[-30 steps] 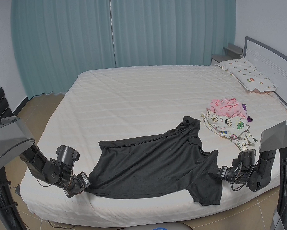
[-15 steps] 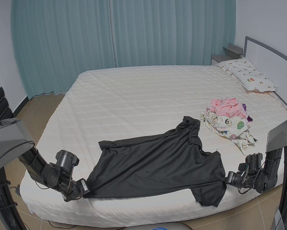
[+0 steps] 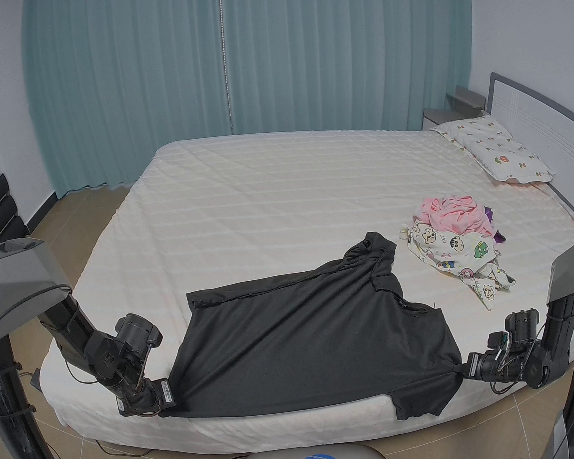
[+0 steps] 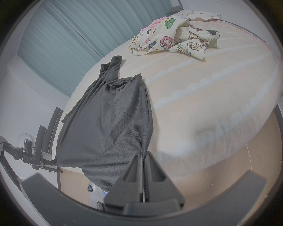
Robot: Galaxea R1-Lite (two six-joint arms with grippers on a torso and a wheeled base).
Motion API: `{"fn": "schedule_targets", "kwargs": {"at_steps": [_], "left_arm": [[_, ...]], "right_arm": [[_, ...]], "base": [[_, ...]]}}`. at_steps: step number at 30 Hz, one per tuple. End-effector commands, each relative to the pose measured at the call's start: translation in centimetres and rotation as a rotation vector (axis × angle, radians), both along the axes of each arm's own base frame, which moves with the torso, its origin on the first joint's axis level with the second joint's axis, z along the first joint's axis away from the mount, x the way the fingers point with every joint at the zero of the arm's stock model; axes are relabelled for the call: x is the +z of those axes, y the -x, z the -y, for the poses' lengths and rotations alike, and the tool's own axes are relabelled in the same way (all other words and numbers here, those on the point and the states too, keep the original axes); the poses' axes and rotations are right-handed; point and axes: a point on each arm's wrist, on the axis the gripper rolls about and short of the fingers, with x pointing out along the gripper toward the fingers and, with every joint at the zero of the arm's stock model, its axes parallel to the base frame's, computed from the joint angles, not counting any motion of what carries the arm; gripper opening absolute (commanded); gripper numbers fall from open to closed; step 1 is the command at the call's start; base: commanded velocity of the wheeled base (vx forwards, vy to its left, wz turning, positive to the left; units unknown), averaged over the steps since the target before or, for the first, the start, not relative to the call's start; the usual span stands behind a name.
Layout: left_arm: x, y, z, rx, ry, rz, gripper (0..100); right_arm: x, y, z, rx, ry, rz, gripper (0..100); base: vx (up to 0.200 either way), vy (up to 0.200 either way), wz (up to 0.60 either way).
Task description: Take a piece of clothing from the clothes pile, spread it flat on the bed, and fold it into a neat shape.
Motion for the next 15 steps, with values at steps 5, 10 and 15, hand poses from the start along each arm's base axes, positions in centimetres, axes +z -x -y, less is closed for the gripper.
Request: {"fn": "schedule_targets", "kwargs": {"at_steps": [5, 10, 15], "left_arm": [[-0.5, -0.3, 0.1, 0.004, 0.002, -0.009, 100], [-0.1, -0.7, 0.0, 0.013, 0.017, 0.013, 100], [1.4, -1.7, -0.6, 0.037, 0.055, 0.095, 100]], "right_arm": [[-0.7, -0.6, -0.4, 0.014, -0.007, -0.002, 100], [1.0, -1.6, -0.4, -0.029, -0.063, 0.084, 100], [4.0, -3.2, -0.6, -0.129, -0.207, 0.179, 100]], "base": [[0.0, 0.0, 0.0], [0.0, 0.0, 0.0], [0.0, 0.0, 0.0]]}}
